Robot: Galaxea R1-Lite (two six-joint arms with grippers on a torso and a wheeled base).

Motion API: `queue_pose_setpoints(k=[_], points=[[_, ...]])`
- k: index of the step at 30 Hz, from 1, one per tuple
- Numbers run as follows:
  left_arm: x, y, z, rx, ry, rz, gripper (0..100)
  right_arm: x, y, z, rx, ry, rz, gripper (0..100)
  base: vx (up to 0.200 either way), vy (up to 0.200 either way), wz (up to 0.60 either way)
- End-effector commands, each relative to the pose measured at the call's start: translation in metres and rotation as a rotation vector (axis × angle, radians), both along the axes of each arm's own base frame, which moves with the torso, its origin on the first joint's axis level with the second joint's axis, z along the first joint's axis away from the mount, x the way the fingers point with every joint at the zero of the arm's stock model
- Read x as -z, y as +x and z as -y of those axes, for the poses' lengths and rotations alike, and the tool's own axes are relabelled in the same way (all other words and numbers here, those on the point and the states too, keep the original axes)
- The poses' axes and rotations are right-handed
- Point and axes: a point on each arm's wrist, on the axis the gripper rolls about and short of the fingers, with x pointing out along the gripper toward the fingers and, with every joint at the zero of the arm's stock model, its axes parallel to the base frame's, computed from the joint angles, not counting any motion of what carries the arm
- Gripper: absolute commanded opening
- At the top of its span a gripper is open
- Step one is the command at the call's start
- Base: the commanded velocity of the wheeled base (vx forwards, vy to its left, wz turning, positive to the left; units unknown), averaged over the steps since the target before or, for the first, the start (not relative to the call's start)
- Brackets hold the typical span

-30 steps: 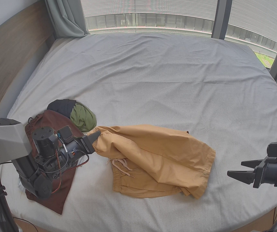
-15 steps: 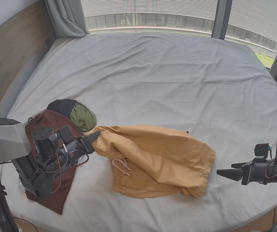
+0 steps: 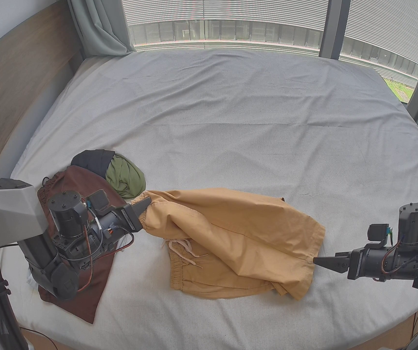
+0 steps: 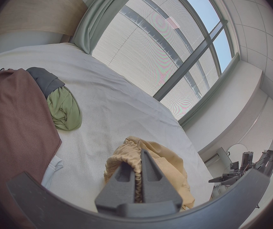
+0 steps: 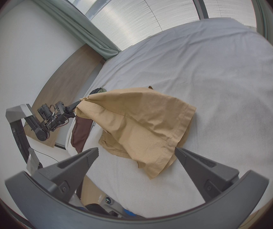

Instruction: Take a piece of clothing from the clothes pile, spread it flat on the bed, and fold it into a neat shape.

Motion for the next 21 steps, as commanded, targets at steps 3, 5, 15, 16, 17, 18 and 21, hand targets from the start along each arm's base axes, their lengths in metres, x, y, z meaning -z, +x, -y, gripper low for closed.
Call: queue_pose_setpoints(k=[3,5,15,16,17,18,21], points=[[0.000,0.000,0.000,0.000,-0.001,0.001,0,0.025,0.006,-0.001,0.003,0.015,-0.106,100,0.000,0.000,0.00],[0.000,0.000,0.000,0.000,-0.002,0.004,0,0.028,0.009,-0.001,0.006,0.015,-0.107,100,0.000,0.000,0.00],[-0.002,0.000,0.001,0.002,-0.002,0.009,0,0.056,0.021,-0.003,0.017,0.013,-0.128,100,0.000,0.000,0.00],[-0.002,0.000,0.001,0.002,-0.003,0.011,0,0.059,0.022,-0.003,0.021,0.015,-0.128,100,0.000,0.000,0.00],[-0.002,0.000,0.001,0.004,-0.003,0.011,0,0.061,0.024,-0.003,0.026,0.020,-0.130,100,0.000,0.000,0.00],[-0.002,0.000,0.001,0.004,-0.002,0.009,0,0.064,0.024,-0.004,0.027,0.022,-0.134,100,0.000,0.000,0.00],[-0.002,0.000,0.001,0.004,-0.003,0.012,0,0.072,0.027,-0.004,0.036,0.033,-0.134,100,0.000,0.000,0.00]])
